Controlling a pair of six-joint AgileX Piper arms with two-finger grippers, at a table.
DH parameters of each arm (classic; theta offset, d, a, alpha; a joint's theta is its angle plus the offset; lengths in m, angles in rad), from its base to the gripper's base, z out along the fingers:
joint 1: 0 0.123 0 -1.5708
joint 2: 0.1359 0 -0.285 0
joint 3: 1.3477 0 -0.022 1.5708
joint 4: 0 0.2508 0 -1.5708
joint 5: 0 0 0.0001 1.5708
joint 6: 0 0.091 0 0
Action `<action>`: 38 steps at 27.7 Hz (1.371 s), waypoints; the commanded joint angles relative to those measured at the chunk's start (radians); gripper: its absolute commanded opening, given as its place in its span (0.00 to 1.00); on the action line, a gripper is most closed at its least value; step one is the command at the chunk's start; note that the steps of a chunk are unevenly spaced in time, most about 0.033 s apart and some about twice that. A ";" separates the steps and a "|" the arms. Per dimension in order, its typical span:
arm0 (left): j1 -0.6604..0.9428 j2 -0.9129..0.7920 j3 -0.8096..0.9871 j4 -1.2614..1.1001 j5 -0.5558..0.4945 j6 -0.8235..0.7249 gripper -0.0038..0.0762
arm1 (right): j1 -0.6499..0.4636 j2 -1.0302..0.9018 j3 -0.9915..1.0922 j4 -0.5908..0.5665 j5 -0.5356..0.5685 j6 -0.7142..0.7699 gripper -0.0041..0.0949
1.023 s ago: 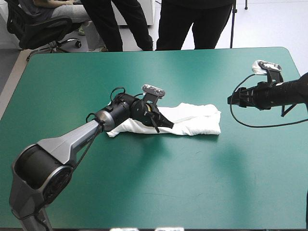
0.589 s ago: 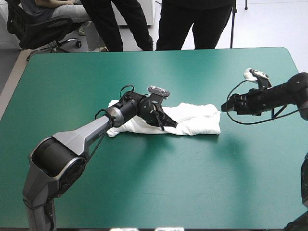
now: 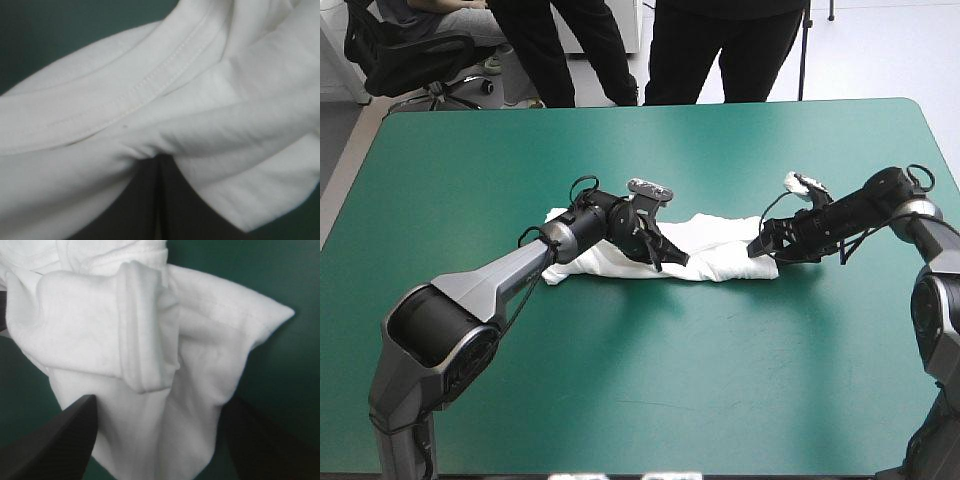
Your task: Fold the cloth
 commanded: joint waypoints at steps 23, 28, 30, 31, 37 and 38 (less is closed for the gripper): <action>-0.009 -0.050 -0.026 -0.019 -0.015 0.000 0.04 | 0.041 -0.018 -0.125 0.193 0.115 -0.013 0.02; -0.009 -0.050 -0.026 -0.024 -0.009 0.000 0.04 | 0.041 -0.089 -0.171 0.196 0.115 0.015 0.02; -0.009 -0.050 -0.026 -0.024 -0.009 0.000 0.04 | 0.041 -0.113 -0.184 0.198 0.115 0.023 0.02; -0.009 -0.050 -0.026 -0.024 -0.009 0.000 0.04 | 0.041 -0.125 -0.189 0.198 0.115 0.024 0.02; -0.009 -0.050 -0.026 -0.026 -0.019 0.000 0.04 | 0.046 -0.155 -0.193 0.198 0.115 0.032 0.02; -0.009 -0.050 -0.026 -0.026 -0.025 0.000 0.04 | 0.050 -0.155 -0.193 0.198 0.115 0.031 0.02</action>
